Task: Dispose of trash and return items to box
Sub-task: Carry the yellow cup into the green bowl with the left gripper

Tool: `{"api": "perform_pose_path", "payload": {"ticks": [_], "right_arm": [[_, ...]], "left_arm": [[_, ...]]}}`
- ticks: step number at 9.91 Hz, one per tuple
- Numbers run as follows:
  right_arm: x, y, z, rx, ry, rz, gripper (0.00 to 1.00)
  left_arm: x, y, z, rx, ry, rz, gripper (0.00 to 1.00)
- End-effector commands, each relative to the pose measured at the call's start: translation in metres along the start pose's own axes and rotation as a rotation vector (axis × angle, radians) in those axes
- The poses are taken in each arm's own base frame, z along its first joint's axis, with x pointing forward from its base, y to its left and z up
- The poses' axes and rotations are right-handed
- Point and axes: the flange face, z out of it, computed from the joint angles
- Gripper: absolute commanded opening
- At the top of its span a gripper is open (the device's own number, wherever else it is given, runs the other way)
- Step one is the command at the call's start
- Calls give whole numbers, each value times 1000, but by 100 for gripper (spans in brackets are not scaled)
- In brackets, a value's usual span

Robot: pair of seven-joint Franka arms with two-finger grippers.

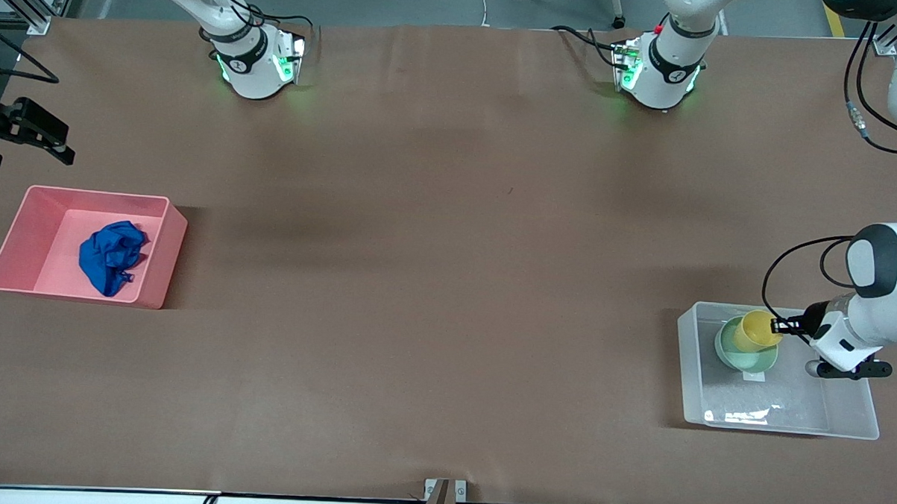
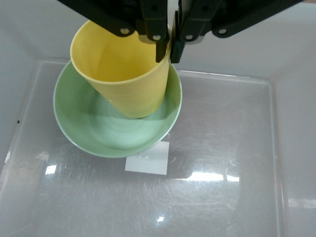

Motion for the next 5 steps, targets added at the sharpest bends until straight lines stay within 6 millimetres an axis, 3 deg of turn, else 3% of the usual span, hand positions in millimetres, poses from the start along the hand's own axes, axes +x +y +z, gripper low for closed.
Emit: {"api": "perform_pose_path", "payload": {"ticks": [1,2,5], "right_arm": [[0,-2,4,12,-17,3,100],[0,-2,4,12,-17,3,100],[3,-8,9,13,-25,-3,100]], "left_arm": [[12,-3,0,0,22,4,61],[13,-3,-3,0,28,12,100],[21,7,-69,14,121,12,100]]}}
